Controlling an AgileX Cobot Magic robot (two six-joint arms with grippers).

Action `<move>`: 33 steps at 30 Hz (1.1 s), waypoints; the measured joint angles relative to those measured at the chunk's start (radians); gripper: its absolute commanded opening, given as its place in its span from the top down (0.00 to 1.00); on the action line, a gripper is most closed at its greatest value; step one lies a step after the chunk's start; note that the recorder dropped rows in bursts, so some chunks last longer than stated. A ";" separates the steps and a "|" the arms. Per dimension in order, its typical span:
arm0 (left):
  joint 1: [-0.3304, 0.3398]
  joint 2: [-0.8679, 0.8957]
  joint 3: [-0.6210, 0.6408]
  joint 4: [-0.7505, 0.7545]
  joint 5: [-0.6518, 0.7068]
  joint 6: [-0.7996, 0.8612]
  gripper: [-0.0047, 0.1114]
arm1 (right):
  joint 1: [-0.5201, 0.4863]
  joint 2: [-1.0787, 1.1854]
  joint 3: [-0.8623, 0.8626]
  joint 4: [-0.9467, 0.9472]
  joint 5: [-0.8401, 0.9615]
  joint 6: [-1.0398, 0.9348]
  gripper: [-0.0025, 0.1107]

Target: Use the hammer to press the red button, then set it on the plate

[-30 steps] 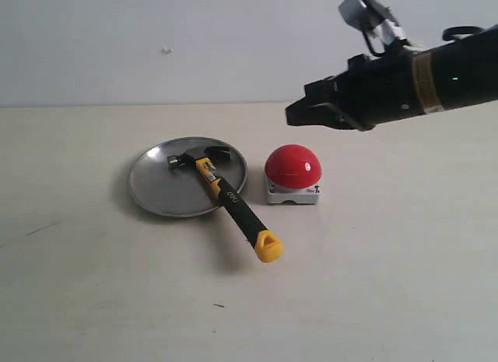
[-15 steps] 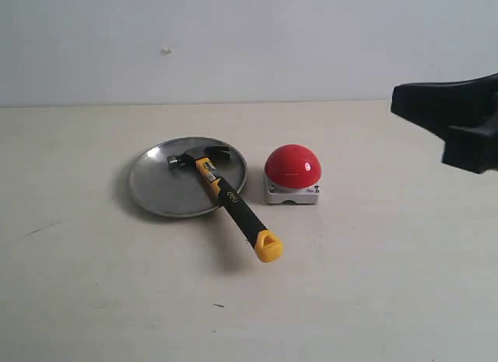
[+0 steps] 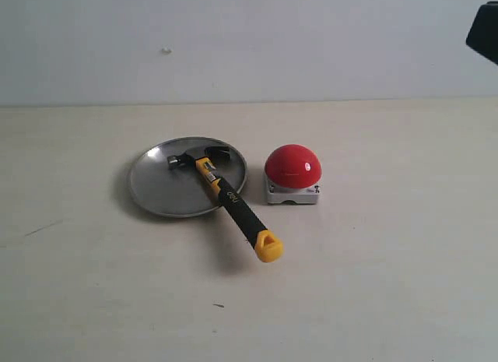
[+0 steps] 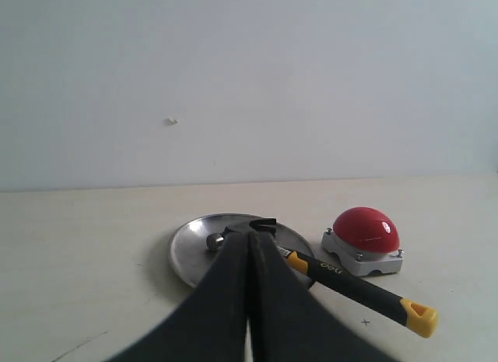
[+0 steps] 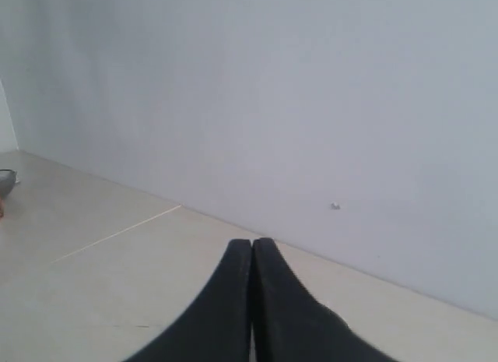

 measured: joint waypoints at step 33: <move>0.000 0.000 0.000 0.000 0.000 0.000 0.96 | -0.002 -0.536 0.432 1.608 0.557 -1.631 0.98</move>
